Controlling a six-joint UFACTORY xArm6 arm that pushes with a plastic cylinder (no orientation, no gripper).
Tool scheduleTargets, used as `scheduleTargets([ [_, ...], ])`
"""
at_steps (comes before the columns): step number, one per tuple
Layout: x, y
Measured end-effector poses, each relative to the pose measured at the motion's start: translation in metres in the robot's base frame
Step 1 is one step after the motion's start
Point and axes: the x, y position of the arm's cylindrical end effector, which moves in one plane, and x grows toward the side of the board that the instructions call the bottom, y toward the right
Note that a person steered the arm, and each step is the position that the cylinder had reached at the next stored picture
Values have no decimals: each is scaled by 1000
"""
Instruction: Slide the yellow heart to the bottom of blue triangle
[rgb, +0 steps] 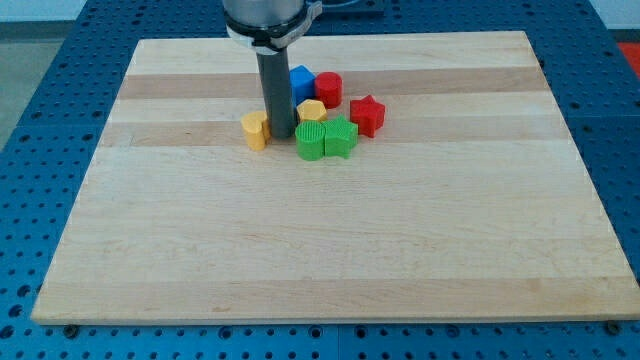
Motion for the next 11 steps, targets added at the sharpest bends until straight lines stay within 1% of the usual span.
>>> scheduleTargets([
  [1,25,-5],
  [2,84,-5],
  [3,94,-31],
  [4,52,-71],
  [5,40,-70],
  [6,4,-50],
  [7,-14,-31],
  [8,-23,-12],
  [10,-24,-9],
  [11,-56,3],
])
